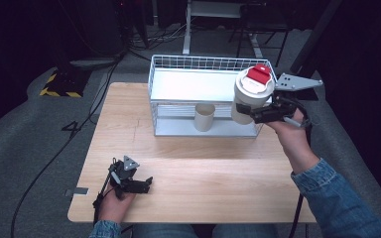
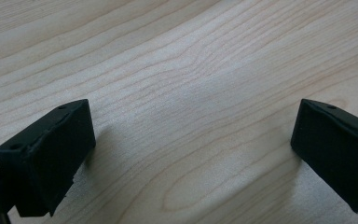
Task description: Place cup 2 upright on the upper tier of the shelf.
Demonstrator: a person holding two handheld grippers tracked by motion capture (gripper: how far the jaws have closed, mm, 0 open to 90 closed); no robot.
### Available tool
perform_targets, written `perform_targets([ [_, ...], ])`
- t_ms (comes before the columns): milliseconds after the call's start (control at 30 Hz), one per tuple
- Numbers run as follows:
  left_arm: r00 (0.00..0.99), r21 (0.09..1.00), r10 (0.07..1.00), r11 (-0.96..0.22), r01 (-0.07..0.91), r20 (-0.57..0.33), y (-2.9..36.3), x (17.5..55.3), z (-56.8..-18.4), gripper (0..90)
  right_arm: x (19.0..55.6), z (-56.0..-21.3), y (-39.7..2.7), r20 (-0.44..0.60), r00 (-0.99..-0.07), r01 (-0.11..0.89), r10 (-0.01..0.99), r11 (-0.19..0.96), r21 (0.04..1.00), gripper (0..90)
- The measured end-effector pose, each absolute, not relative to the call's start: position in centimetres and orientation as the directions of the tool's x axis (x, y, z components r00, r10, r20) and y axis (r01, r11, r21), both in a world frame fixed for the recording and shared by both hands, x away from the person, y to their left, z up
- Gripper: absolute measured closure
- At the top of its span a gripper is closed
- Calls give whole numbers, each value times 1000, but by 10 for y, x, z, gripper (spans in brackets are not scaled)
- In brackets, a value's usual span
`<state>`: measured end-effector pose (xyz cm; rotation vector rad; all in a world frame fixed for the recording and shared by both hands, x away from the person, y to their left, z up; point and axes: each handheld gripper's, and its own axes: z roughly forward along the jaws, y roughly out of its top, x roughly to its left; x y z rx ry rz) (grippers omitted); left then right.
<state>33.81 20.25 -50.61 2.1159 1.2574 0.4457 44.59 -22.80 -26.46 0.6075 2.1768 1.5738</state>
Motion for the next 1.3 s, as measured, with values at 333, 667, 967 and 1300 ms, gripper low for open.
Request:
perform_targets([
  [333, 488, 667, 873, -346, 660, -30, 202, 338, -506, 2, 475, -249, -207, -59, -824, 131, 563, 291, 948, 89],
  [667, 487, 666, 873, -346, 661, -30, 202, 338, -506, 2, 502, -243, -187, -37, -811, 160, 584, 283, 946, 89],
  [967, 476, 664, 879, -335, 668, -35, 202, 339, -506, 3, 522, -238, -170, -38, -792, 167, 610, 276, 947, 89],
  [1300, 457, 664, 889, -324, 674, -29, 203, 340, -506, 3, 547, -248, -158, 14, -753, 224, 658, 237, 945, 89],
])
